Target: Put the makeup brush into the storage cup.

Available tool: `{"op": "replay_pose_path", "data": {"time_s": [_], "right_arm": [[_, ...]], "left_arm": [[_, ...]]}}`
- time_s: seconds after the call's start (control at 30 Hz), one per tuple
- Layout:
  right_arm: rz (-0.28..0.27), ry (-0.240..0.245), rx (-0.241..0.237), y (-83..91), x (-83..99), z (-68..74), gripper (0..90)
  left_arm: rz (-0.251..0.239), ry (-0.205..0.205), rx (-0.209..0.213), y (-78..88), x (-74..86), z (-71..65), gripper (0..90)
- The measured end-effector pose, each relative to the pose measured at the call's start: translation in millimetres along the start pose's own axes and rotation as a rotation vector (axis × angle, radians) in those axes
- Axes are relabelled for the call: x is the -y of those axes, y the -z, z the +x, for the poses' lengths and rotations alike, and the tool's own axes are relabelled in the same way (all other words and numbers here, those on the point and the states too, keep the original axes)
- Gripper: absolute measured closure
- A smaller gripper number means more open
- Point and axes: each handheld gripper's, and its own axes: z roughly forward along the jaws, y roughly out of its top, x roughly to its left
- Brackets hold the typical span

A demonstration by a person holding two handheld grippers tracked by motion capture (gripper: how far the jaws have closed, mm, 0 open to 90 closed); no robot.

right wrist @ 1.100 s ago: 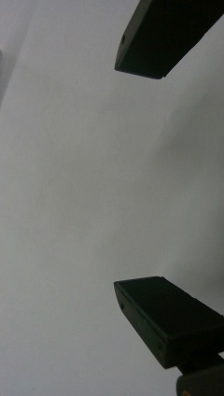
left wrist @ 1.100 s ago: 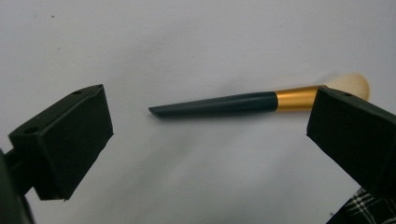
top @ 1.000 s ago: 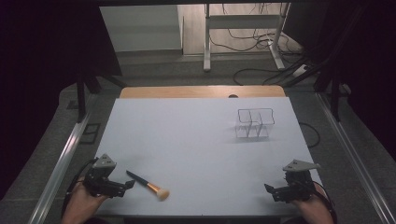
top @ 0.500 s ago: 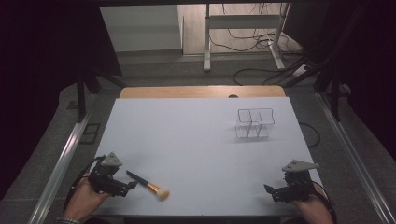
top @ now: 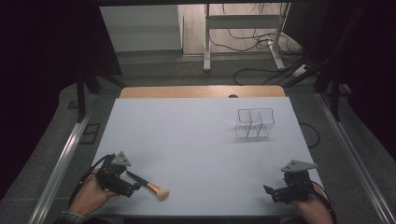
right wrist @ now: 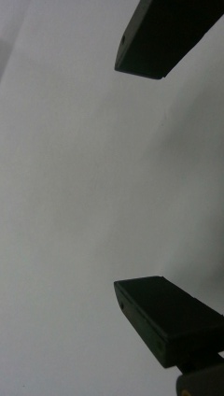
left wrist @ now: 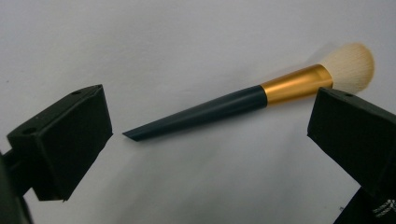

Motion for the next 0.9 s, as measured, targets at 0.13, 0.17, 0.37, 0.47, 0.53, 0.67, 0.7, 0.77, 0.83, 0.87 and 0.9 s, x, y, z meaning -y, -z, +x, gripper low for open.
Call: {"op": "replay_pose_path", "data": {"time_s": [0.13,0.17,0.37,0.47,0.53,0.67,0.7,0.77,0.83,0.87,0.9], "right_arm": [[0.001,0.002,-0.001,-0.1,0.1,0.0,0.0],[0.001,0.002,-0.001,-0.1,0.1,0.0,0.0],[0.003,0.004,-0.004,-0.3,0.1,0.2,0.0],[0.001,0.006,-0.003,-0.6,0.2,0.2,0.0],[0.002,0.007,-0.006,-0.5,0.1,0.1,0.0],[0.001,0.007,-0.005,-0.6,0.3,0.3,0.0],[0.001,0.007,-0.005,-0.6,0.3,0.3,0.0],[0.001,0.007,-0.006,-0.5,0.3,0.3,0.0],[0.002,0.006,-0.006,-0.5,0.3,0.4,0.0],[0.001,0.007,-0.006,-0.6,0.3,0.3,0.0],[0.002,0.008,-0.006,-0.6,0.3,0.3,0.0]], "left_arm": [[0.010,-0.013,0.007,-2.6,-5.3,-2.1,0.1],[0.008,-0.014,0.007,-3.2,-6.3,-2.6,0.1],[0.028,-0.040,0.017,-6.5,-14.1,-5.9,0.2],[0.039,-0.060,0.020,-8.7,-18.6,-7.2,0.3],[0.046,-0.066,0.025,-10.0,-20.8,-8.3,0.3],[0.060,-0.081,0.031,-13.1,-24.4,-10.0,0.3],[0.070,-0.088,0.029,-13.8,-25.1,-10.1,0.3],[0.080,-0.097,0.029,-15.9,-25.7,-10.6,0.3],[0.087,-0.104,0.035,-18.7,-25.6,-11.1,0.3],[0.088,-0.105,0.036,-19.7,-25.4,-11.4,0.3],[0.088,-0.109,0.040,-21.7,-24.8,-11.6,0.5]]}}
